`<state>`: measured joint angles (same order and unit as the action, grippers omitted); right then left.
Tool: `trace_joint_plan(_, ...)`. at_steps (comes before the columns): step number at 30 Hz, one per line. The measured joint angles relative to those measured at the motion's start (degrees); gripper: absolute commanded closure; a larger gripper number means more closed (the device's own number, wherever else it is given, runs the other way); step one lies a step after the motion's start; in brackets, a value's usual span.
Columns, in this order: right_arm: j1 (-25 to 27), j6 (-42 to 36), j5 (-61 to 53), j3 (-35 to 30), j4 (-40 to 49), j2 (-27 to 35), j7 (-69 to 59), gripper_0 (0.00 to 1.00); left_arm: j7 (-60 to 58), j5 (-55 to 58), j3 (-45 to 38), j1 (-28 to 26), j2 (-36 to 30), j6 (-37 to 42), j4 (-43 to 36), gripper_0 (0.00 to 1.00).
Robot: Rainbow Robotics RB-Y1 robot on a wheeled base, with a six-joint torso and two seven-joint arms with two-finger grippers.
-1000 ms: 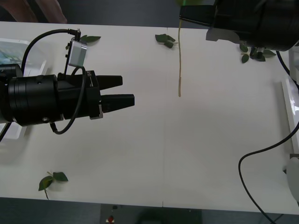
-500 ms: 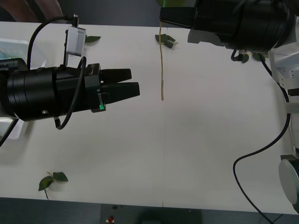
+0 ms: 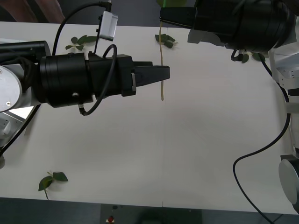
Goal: Put the red flowers into the right box and the blue flowers into the left box
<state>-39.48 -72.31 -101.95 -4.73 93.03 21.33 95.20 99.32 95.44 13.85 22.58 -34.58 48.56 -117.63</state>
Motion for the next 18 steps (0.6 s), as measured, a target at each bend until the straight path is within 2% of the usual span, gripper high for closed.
trace_joint_plan(4,0.00,0.00,0.00,0.00,0.00,0.00,0.00,1.00,-1.57,-1.68,1.96,0.87,1.25,-0.01,0.00,0.00)
trace_joint_plan(5,0.00,0.00,0.00,0.00,0.00,0.00,0.00,1.00,-1.79,-1.74,2.35,1.01,1.37,-0.11,0.00,0.17)
trace_joint_plan(6,0.00,0.00,0.00,0.00,0.00,0.00,0.00,1.00,-2.21,-1.74,2.79,1.12,1.38,-0.52,0.00,0.55)
trace_joint_plan(7,0.00,0.00,0.00,0.00,0.00,0.00,0.00,1.00,-2.93,-1.74,3.22,1.17,1.38,-1.10,0.00,0.72)
trace_joint_plan(8,0.00,0.00,0.00,0.00,0.00,0.00,0.00,1.00,-3.74,-1.74,3.54,1.19,1.38,-1.50,0.00,0.96)
trace_joint_plan(9,0.00,0.00,0.00,0.00,0.00,0.00,0.00,1.00,-4.46,-1.74,3.77,1.19,1.38,-1.61,0.00,1.00)
trace_joint_plan(18,0.00,0.00,0.00,0.00,0.00,0.00,0.00,1.00,-5.26,-1.74,3.92,1.19,1.38,-1.61,0.00,1.00)
